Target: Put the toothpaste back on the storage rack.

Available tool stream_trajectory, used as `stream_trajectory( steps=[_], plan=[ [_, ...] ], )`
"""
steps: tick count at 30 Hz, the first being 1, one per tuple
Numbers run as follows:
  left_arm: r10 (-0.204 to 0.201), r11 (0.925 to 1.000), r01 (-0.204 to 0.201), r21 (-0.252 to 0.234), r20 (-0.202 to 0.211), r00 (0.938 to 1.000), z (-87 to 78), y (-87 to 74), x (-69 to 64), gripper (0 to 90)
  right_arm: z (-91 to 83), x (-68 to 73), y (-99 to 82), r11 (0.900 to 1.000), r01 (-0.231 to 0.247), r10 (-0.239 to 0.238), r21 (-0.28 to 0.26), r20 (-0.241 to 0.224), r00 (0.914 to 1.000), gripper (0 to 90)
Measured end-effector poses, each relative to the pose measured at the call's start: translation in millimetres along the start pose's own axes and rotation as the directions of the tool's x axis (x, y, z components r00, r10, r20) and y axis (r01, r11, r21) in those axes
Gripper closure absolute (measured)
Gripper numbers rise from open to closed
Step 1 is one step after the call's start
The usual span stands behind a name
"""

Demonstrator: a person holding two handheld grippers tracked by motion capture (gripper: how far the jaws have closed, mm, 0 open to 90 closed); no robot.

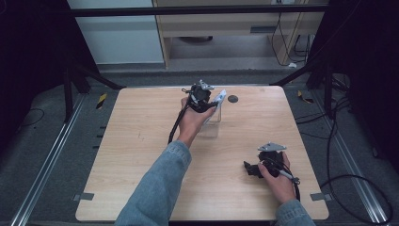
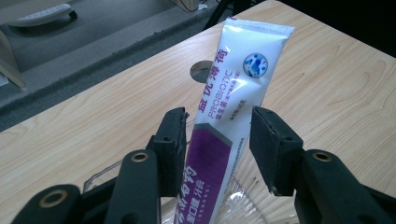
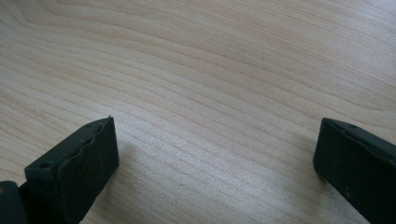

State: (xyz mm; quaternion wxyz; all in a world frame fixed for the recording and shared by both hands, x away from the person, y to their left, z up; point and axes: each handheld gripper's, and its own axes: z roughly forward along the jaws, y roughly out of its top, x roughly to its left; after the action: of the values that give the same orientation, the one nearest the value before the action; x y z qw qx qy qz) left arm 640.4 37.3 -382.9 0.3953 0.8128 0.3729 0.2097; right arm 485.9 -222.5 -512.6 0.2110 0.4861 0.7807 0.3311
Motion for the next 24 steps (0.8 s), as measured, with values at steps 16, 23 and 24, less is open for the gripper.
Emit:
stream_trajectory(
  steps=[16,23,24],
  plan=[
    [0.028,0.9992,-0.028,-0.03,-0.004,0.9996,-29.5,-5.9,-7.9,54.3,0.3,0.9,0.3,1.0,-0.007,0.007,0.0,0.003,1.0,0.5],
    [0.033,0.9989,-0.033,-0.033,0.01,0.9994,-34.2,-6.6,-12.4,47.9,0.3,1.2,0.3,1.0,-0.007,0.007,0.0,0.003,1.0,0.6],
    [0.038,0.9988,-0.038,-0.03,0.01,0.9992,-34.9,-6.4,-13.5,46.2,0.3,1.2,0.3,1.0,-0.007,0.007,0.0,0.003,1.0,0.6]
  ],
)
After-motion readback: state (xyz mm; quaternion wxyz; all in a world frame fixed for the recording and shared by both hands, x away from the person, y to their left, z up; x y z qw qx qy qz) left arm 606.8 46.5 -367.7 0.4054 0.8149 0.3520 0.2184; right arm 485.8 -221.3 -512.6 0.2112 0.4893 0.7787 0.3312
